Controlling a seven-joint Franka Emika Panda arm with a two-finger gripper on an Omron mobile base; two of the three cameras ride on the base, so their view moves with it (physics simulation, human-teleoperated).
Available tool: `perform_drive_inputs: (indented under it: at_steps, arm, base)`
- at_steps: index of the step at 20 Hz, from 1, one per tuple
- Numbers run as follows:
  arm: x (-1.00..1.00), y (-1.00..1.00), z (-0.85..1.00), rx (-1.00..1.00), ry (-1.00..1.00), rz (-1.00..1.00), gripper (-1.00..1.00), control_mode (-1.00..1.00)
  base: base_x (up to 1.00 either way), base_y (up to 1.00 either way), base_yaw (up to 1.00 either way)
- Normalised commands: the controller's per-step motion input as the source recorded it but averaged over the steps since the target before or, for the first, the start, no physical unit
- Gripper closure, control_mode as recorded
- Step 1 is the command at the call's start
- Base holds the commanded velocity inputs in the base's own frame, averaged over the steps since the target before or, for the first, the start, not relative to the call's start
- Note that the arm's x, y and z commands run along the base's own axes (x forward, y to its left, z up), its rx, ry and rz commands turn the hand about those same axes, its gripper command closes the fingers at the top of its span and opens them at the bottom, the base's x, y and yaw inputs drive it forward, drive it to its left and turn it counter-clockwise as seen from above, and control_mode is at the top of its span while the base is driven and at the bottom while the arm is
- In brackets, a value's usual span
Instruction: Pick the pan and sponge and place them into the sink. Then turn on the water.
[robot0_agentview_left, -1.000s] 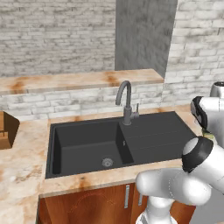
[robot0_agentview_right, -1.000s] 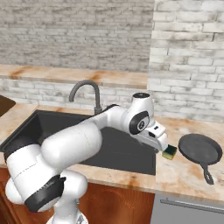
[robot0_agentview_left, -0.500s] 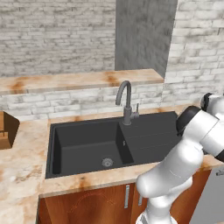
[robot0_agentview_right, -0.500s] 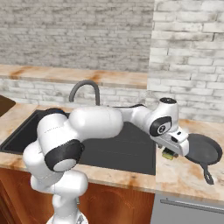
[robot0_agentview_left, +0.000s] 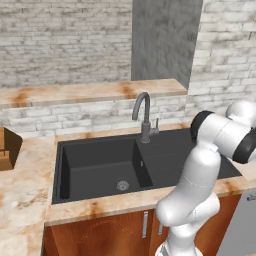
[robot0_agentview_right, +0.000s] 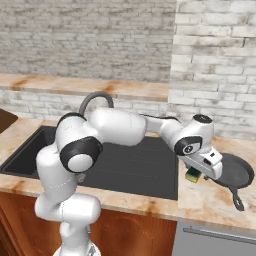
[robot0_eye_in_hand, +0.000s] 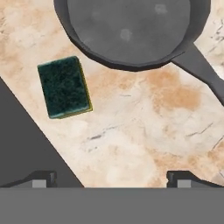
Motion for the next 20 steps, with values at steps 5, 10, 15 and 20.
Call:
perform_drive_inputs:
  at_steps: [5, 10, 15, 20]
  arm:
    - [0.16, -0.01, -0.23, 0.0, -0.07, 0.05, -1.0, -1.0]
    - [0.0, -0.69, 0.0, 0.0, -0.09, 0.02, -1.0, -1.0]
    - [0.0, -0.81, 0.0, 0.0, -0.03, 0.14, -1.0, -1.0]
    - [0.0, -0.56, 0.13, -0.08, 0.0, 0.26, -1.0, -1.0]
  base:
    - [0.0, 0.0, 0.0]
    - [0.0, 0.0, 0.0]
    - [0.0, 0.0, 0.0]
    - [0.0, 0.0, 0.0]
